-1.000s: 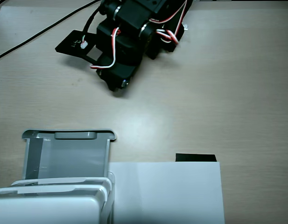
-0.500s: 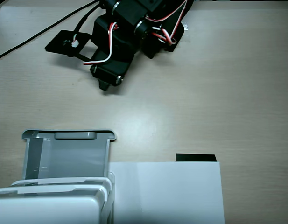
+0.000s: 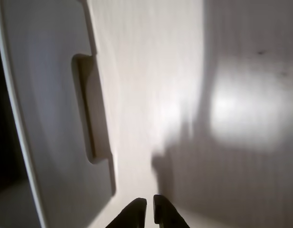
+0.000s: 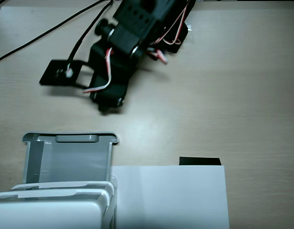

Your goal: Close drawer.

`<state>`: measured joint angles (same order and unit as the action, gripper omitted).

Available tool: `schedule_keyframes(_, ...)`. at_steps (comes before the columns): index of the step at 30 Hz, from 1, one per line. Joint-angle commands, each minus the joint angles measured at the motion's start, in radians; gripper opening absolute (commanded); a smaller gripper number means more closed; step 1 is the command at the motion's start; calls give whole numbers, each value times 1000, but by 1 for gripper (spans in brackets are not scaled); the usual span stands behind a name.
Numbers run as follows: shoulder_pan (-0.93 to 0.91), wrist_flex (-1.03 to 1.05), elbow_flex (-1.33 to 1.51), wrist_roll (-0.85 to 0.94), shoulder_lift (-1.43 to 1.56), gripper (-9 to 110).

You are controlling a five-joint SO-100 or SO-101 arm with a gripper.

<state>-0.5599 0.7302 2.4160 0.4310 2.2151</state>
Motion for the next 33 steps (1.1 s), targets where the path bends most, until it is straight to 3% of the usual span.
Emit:
schedule_keyframes(1,14,-51,-169,0,-184,0)
schedule_keyframes(9,31,-161,-364,109,-402,0)
schedule_keyframes(19,63,-210,-629,46,-664,0)
schedule_keyframes(33,89,-239,-808,40,-815,0)
